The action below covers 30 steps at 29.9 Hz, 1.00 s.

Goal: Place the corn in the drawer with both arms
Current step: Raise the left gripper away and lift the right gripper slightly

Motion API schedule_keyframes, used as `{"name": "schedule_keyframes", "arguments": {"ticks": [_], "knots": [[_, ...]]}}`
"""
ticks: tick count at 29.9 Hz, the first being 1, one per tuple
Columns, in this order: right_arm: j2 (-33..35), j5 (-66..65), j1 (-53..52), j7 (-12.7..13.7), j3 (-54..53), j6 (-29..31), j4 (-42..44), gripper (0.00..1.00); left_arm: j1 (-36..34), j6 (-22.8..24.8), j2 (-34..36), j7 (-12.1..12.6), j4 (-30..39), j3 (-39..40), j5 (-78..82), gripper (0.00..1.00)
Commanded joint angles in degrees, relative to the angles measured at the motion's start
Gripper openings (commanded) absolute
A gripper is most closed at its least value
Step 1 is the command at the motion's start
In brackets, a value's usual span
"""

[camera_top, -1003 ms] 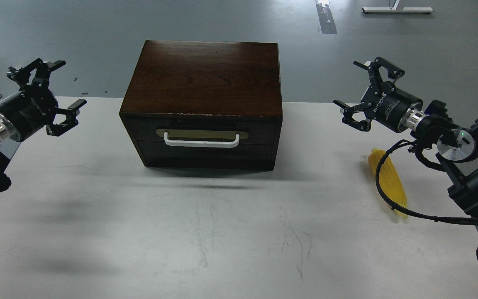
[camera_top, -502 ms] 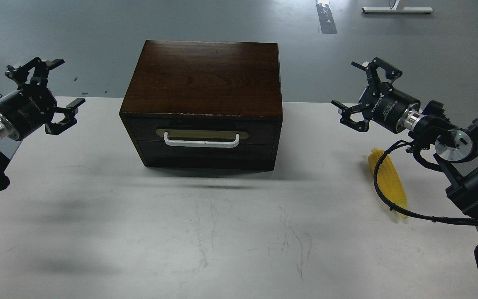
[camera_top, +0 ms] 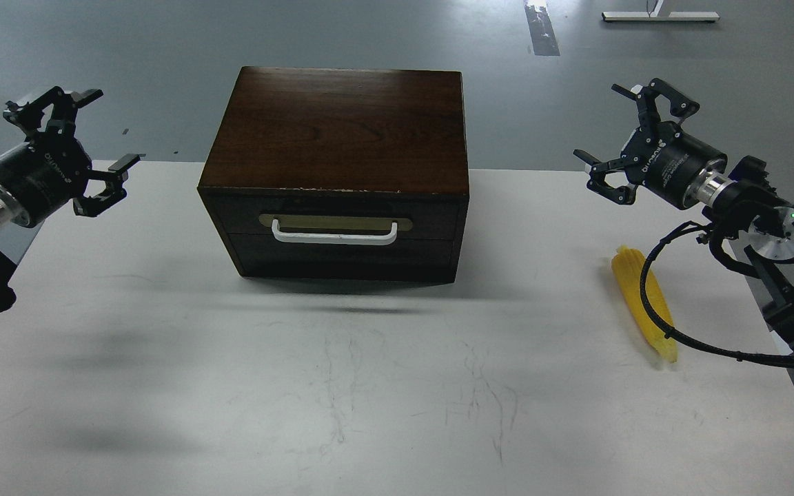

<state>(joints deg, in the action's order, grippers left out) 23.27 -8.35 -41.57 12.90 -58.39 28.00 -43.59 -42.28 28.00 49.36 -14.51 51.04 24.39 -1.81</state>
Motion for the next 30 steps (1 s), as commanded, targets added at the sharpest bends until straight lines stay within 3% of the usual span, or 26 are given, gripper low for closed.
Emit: {"name": "schedule_keyframes", "arguments": {"ticks": [1, 2, 3, 7, 11, 15, 20, 23, 25, 30], "knots": [[0.0, 0.0, 0.0, 0.0, 0.5, 0.0, 0.1, 1.00, -0.3, -0.3, 2.7, -7.3, -0.1, 0.1, 6.9, 0.99], [0.0, 0.0, 0.0, 0.0, 0.4, 0.0, 0.1, 1.00, -0.4, -0.3, 3.7, -9.5, -0.1, 0.1, 9.2, 0.99], [0.0, 0.0, 0.0, 0.0, 0.3, 0.0, 0.1, 1.00, -0.5, -0.3, 5.7, -13.5, -0.1, 0.1, 14.5, 0.98], [0.1, 0.0, 0.0, -0.1, -0.1, 0.0, 0.2, 1.00, -1.8, -3.5, 11.1, -13.5, -0.1, 0.4, 25.7, 0.98], [1.2, 0.0, 0.1, -0.2, -0.1, 0.0, 0.3, 1.00, -6.2, -10.5, 15.9, -13.5, 1.1, -0.6, 25.9, 0.98], [1.3, 0.0, 0.1, -0.2, -0.1, 0.0, 0.3, 1.00, -7.2, -9.1, 20.3, -13.5, 3.9, 0.2, 25.5, 0.99], [2.1, 0.0, 0.1, -0.2, -0.7, 0.0, 0.1, 1.00, -8.3, -1.5, 23.5, -13.5, 6.3, 1.1, 22.7, 0.99], [2.7, 0.0, 0.0, -0.2, -0.7, 0.0, 0.1, 1.00, -8.6, -1.5, 23.1, -13.5, 7.9, 1.0, 24.7, 0.99], [3.2, 0.0, 0.1, -0.2, -0.7, 0.0, 0.1, 1.00, -10.2, -5.5, 23.1, -13.5, 10.6, 1.1, 31.6, 0.99], [4.2, 0.0, 0.4, -0.2, -0.7, 0.0, 0.1, 1.00, -14.8, -23.5, 22.8, -13.5, 20.4, 0.7, 56.3, 0.99]]}}
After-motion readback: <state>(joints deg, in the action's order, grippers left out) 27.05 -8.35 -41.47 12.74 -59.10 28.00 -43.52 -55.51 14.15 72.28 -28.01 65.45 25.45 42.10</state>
